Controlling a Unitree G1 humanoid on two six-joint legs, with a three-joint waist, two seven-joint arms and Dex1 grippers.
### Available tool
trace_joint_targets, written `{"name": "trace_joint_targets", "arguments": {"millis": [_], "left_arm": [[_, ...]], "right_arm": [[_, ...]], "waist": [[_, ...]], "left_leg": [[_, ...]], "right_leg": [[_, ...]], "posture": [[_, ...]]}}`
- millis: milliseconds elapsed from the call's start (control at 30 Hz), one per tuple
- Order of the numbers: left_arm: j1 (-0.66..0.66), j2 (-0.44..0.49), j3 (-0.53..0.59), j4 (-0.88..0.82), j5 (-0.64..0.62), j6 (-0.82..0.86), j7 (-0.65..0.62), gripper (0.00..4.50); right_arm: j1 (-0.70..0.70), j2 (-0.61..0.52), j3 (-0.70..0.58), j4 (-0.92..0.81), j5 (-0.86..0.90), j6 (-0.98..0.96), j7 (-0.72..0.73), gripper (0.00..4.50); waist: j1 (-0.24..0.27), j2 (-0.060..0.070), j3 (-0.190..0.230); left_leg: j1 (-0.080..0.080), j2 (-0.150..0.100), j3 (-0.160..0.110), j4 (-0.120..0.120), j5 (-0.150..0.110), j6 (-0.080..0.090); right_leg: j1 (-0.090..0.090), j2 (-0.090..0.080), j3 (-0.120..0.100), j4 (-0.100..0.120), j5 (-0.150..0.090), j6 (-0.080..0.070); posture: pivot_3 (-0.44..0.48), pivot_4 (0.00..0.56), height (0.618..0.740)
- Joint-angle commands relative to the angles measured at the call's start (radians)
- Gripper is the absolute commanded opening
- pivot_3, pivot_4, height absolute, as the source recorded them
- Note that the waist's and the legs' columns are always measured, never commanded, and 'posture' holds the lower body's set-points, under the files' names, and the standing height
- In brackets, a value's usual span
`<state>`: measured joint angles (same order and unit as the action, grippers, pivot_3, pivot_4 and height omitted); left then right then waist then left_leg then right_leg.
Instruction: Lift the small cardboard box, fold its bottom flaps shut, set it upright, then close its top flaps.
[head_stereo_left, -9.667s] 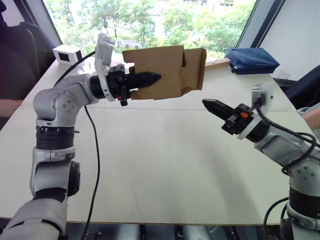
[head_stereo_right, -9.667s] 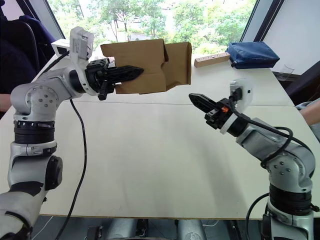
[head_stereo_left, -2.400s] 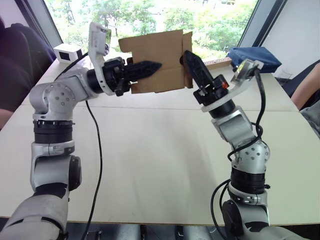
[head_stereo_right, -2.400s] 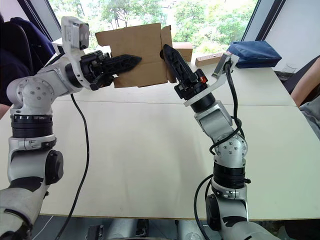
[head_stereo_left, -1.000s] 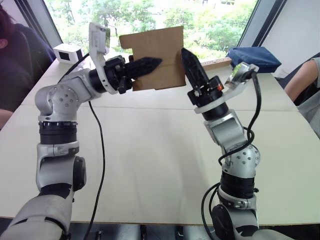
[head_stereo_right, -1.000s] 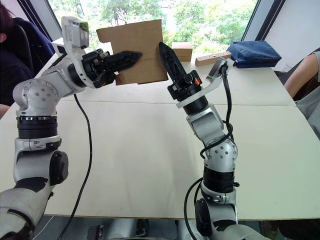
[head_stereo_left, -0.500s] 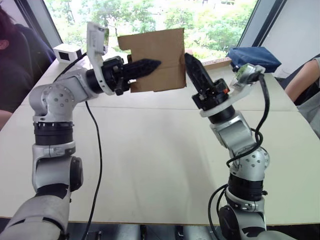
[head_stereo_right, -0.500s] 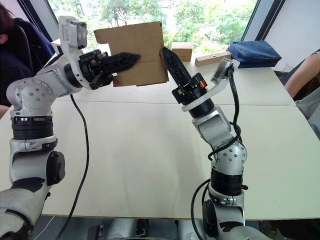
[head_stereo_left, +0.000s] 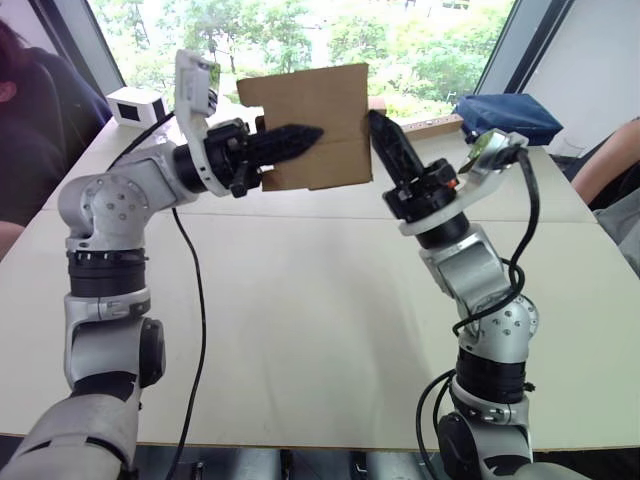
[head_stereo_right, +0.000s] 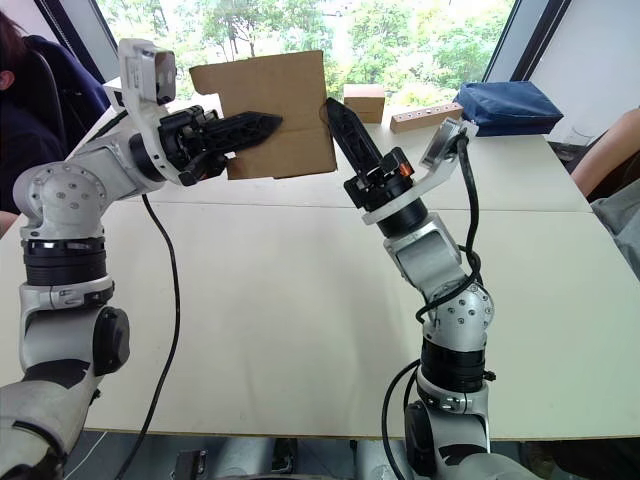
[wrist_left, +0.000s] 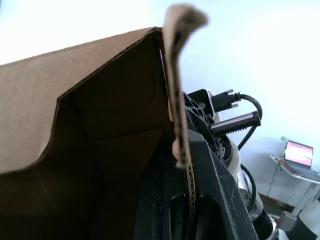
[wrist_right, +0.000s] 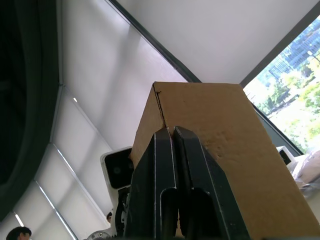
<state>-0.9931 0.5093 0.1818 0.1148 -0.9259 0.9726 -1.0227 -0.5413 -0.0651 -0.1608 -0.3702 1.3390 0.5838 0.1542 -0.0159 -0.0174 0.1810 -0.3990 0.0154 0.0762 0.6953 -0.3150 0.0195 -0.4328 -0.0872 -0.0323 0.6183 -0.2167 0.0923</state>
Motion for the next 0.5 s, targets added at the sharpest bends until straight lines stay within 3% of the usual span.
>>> {"name": "trace_joint_targets", "arguments": {"millis": [33,300,500], "left_arm": [[-0.021,-0.004,0.003,-0.014,-0.003,-0.022,-0.009,0.00],[-0.034,-0.013,-0.021,-0.005,0.009,-0.018,-0.038,0.00],[-0.052,0.018,-0.042,-0.003,0.031,-0.005,-0.076,0.00]], "right_arm": [[0.005,-0.011,0.055,-0.052,-0.003,0.030,0.018,0.07],[0.018,-0.031,0.077,-0.056,-0.017,0.049,0.030,0.07],[0.065,-0.105,0.007,-0.107,0.046,0.055,0.009,0.07]], "waist": [[0.000,0.000,0.000],[0.001,0.000,0.000],[0.003,0.000,0.000]], "left_leg": [[0.000,0.000,0.000,0.000,0.000,0.000],[0.000,0.000,0.000,0.000,0.000,0.000],[0.000,0.000,0.000,0.000,0.000,0.000]], "right_leg": [[0.000,0.000,0.000,0.000,0.000,0.000],[0.000,0.000,0.000,0.000,0.000,0.000],[0.000,0.000,0.000,0.000,0.000,0.000]], "posture": [[0.000,0.150,0.740],[0.000,0.150,0.740],[0.000,0.150,0.740]]}}
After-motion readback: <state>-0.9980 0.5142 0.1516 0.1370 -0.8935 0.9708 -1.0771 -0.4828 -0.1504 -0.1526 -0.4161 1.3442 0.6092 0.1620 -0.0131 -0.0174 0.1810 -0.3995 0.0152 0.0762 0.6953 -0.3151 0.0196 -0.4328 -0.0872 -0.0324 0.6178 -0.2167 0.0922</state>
